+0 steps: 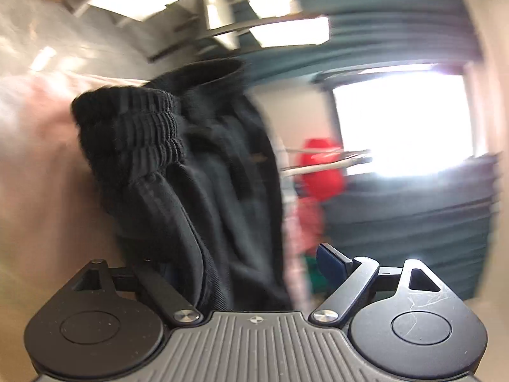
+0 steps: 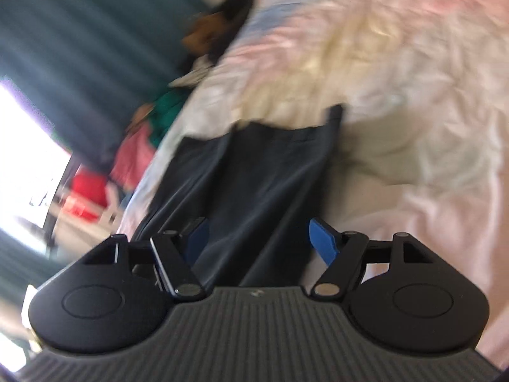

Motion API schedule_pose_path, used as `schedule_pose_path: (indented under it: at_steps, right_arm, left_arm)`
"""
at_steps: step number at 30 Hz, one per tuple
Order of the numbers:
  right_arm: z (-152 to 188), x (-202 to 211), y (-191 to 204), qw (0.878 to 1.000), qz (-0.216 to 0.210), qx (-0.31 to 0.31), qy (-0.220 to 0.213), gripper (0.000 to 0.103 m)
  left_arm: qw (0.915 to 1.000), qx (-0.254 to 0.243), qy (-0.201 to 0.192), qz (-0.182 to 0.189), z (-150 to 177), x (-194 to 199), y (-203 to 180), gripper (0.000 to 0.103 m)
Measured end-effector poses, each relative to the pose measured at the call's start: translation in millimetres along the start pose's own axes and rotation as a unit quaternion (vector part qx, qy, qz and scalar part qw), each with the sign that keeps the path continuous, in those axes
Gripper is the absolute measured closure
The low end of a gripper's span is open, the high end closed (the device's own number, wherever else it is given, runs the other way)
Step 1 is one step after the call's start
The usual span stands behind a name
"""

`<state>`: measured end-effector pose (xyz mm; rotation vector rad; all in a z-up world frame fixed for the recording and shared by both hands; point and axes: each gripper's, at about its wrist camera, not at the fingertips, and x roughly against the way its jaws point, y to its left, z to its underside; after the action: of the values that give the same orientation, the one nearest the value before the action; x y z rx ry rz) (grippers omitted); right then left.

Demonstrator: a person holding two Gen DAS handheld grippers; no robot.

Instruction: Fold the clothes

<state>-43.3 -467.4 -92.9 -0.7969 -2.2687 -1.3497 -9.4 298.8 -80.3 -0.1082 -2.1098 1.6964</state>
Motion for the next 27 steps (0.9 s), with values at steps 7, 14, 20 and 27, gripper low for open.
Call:
schedule_pose_path:
  at_steps: [7,14,20,27]
  right_arm:
    - [-7,-59,-35,0.998,0.009,-0.056,0.040,0.031]
    - [-14,-104,-42,0.998,-0.005,-0.050,0.029,0.045]
    - [-20,-113,-39,1.000,0.002,-0.025,-0.004,0.096]
    - [-24,-81,-25,0.997,-0.019,0.035,-0.059,0.096]
  left_arm:
    - [0.9921,0.018,0.033,-0.120,4,-13,16,0.017]
    - [0.9849,0.007,0.048,-0.166,1,-28,25,0.027]
    - [0.9869,0.020,0.022,-0.159,-5,-21,30,0.079]
    - [0.9900,-0.064,-0.057,-0.112,0,12,-1,0.099]
